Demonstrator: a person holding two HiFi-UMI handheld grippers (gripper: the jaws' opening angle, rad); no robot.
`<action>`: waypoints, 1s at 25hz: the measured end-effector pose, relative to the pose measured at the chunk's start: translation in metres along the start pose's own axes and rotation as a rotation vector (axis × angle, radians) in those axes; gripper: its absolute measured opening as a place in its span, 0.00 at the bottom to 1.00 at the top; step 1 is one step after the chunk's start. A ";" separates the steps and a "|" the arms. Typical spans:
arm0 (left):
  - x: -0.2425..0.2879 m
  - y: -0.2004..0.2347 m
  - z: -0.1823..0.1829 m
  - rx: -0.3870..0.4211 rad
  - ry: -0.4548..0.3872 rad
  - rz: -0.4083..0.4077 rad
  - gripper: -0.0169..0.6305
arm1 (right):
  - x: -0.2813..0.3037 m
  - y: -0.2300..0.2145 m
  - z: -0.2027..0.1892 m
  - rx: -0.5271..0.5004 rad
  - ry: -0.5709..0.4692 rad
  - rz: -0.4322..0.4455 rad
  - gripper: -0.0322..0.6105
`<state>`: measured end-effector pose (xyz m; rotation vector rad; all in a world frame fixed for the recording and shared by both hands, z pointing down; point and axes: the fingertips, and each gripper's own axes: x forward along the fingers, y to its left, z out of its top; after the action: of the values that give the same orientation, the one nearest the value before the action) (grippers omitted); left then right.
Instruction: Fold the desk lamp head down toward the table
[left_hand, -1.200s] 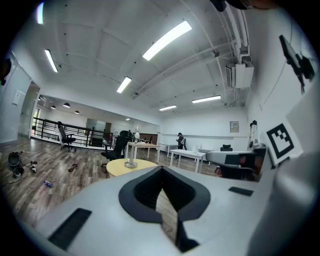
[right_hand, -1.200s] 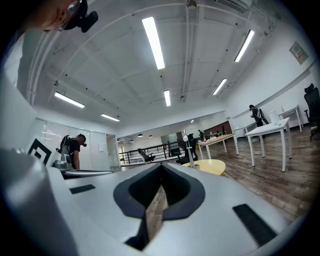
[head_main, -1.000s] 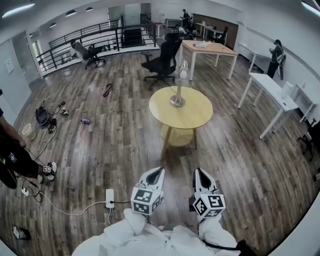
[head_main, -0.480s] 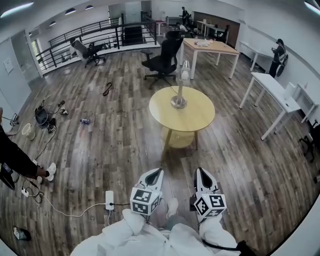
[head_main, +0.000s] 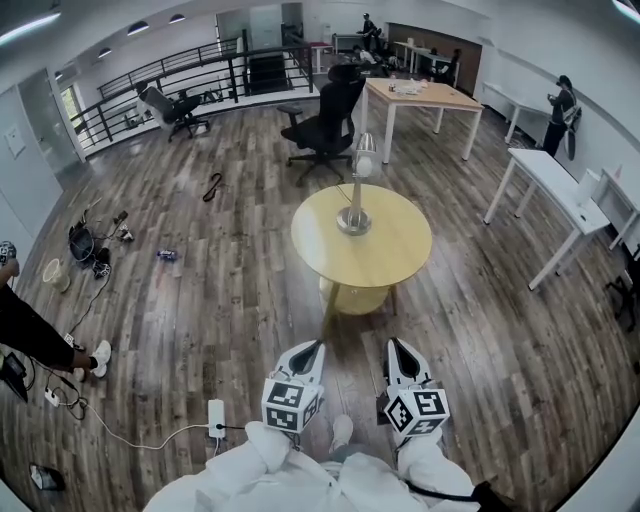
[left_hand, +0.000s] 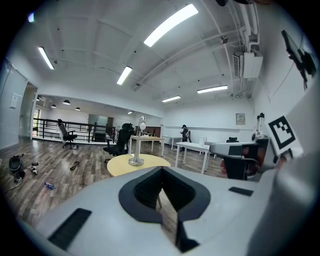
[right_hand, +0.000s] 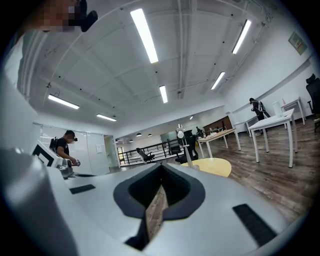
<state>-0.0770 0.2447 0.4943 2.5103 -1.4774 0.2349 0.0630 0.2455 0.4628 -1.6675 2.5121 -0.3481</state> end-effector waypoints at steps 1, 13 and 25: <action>0.012 0.003 0.003 -0.004 0.001 -0.001 0.03 | 0.010 -0.008 0.002 0.002 0.002 -0.003 0.07; 0.153 0.039 0.045 -0.009 -0.001 0.007 0.03 | 0.127 -0.103 0.034 -0.005 0.004 -0.005 0.07; 0.232 0.074 0.063 0.043 0.013 0.023 0.03 | 0.201 -0.139 0.036 0.033 0.009 0.056 0.07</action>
<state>-0.0280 -0.0014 0.4988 2.5209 -1.5129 0.2892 0.1164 0.0041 0.4697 -1.5832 2.5398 -0.3911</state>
